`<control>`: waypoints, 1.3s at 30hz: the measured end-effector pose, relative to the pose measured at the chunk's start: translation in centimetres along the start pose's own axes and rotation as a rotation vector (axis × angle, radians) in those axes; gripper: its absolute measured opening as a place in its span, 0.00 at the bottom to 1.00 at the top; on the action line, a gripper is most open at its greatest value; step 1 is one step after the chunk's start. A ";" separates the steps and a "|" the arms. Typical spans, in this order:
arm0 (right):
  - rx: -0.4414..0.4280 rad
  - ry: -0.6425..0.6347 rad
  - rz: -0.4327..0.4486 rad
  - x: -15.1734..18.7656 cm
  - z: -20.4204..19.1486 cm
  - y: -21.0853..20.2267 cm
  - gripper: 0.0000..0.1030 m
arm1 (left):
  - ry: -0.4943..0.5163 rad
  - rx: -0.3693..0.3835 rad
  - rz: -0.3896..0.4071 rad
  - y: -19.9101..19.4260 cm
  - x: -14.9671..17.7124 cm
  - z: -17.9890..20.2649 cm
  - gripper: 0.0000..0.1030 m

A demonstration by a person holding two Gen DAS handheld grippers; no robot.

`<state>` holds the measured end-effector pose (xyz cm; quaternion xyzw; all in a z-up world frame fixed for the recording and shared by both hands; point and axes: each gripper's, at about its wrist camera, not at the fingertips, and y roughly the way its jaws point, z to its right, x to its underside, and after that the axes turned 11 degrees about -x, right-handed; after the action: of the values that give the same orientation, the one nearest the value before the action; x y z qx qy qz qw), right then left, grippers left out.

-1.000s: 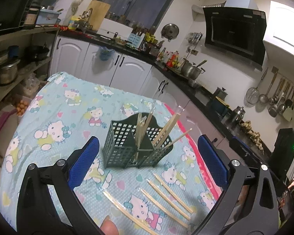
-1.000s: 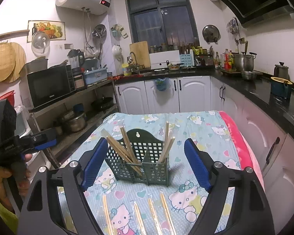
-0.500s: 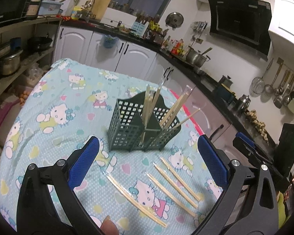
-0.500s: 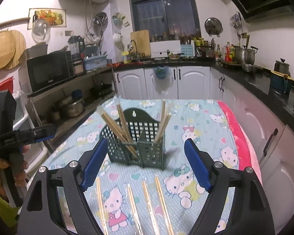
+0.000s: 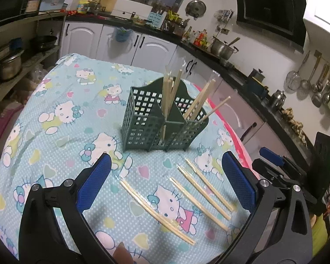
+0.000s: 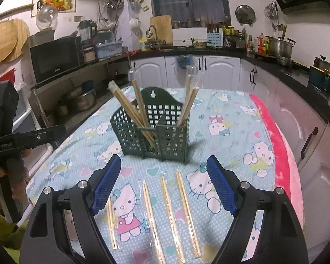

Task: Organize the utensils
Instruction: 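Lower the left tool onto the pile and close it on another wrapped pair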

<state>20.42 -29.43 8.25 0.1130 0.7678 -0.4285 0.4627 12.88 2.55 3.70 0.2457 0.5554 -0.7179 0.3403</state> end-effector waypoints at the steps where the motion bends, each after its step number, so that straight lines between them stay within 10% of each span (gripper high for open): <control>1: -0.003 -0.002 -0.013 0.3 0.0 0.2 0.76 | 0.004 -0.002 -0.007 0.1 0.2 0.1 0.90; 20: -0.022 -0.025 -0.162 3.4 -0.4 4.2 0.74 | 0.032 -0.064 -0.115 3.7 3.5 -0.7 0.90; 35: -0.009 -0.039 -0.271 4.6 0.5 8.0 0.47 | 0.001 -0.048 -0.197 7.2 5.5 -1.9 0.89; 39: 0.000 -0.041 -0.295 4.6 0.9 9.4 0.41 | -0.033 -0.045 -0.227 8.4 5.9 -2.6 0.76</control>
<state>23.88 -25.42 -0.85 -0.0097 0.7665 -0.4940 0.4104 15.40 2.52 -6.60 0.1617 0.5899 -0.7432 0.2710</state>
